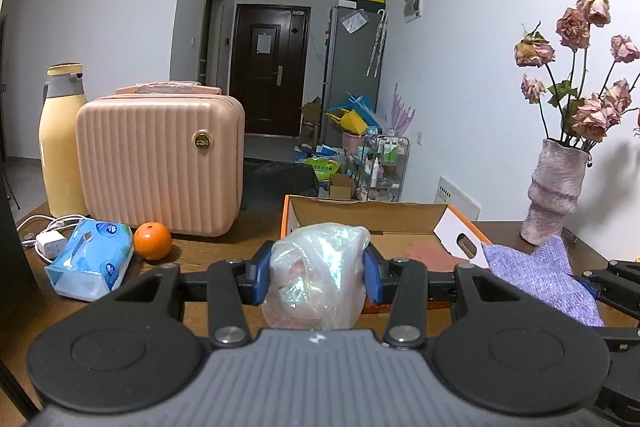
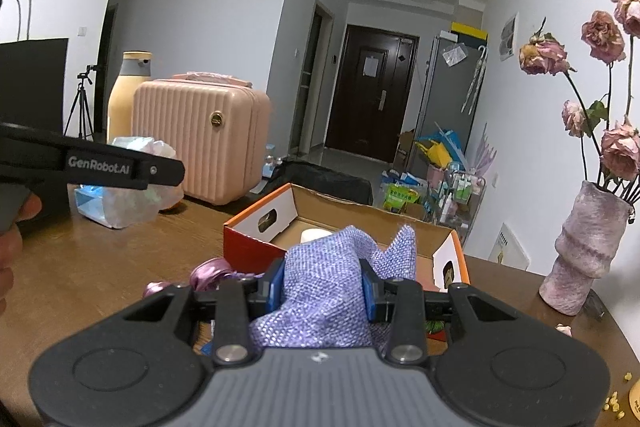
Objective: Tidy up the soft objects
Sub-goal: 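Carry the clear bag in the left gripper while the right gripper carries the purple bag, then open the left gripper over the box while the right gripper releases the purple bag inside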
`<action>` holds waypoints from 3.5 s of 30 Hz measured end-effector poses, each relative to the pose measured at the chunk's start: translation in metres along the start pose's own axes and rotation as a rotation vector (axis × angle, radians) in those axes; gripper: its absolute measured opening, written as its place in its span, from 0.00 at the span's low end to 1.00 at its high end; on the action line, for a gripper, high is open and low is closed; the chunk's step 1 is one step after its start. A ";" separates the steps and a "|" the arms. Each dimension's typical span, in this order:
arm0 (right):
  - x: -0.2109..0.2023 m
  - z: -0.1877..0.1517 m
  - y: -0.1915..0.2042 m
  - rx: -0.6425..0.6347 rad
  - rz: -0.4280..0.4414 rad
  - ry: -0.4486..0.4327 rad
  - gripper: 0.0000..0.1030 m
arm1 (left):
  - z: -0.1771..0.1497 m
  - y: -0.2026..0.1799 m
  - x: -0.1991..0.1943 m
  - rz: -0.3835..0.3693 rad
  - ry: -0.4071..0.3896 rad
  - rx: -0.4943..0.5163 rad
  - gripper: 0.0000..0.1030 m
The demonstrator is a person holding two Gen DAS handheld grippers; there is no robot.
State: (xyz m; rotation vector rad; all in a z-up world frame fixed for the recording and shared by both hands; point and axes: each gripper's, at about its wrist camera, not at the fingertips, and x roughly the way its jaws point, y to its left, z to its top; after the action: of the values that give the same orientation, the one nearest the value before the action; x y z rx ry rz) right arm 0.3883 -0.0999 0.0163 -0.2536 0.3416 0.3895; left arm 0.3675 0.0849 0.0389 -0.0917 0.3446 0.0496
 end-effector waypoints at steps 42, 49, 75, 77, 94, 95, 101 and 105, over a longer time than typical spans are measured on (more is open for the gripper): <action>0.128 0.083 -0.095 0.022 -0.044 0.115 0.35 | 0.069 -0.068 0.129 0.029 0.095 0.040 0.42; 0.165 0.080 -0.110 0.052 -0.040 0.164 0.35 | 0.065 -0.080 0.162 0.057 0.125 0.054 0.42; 0.253 0.030 -0.132 0.101 -0.019 0.279 0.35 | 0.013 -0.054 0.265 0.186 0.269 0.001 0.42; 0.254 0.027 -0.131 0.104 -0.014 0.272 0.35 | 0.008 -0.051 0.270 0.197 0.268 0.002 0.42; 0.260 0.016 -0.126 0.096 -0.019 0.278 0.40 | -0.005 -0.047 0.274 0.198 0.252 0.005 0.47; 0.261 0.016 -0.126 0.094 -0.019 0.279 0.42 | -0.005 -0.046 0.274 0.197 0.252 0.004 0.50; 0.257 0.017 -0.127 0.097 -0.040 0.254 0.86 | -0.003 -0.042 0.268 0.198 0.242 -0.015 0.83; 0.254 0.019 -0.130 0.107 -0.034 0.237 0.94 | -0.001 -0.041 0.262 0.223 0.214 -0.017 1.00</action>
State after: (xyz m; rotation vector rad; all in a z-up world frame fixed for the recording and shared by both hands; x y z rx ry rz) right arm 0.6679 -0.1275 -0.0374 -0.2006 0.5888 0.3065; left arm 0.6157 0.0525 -0.0479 -0.0749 0.5674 0.2643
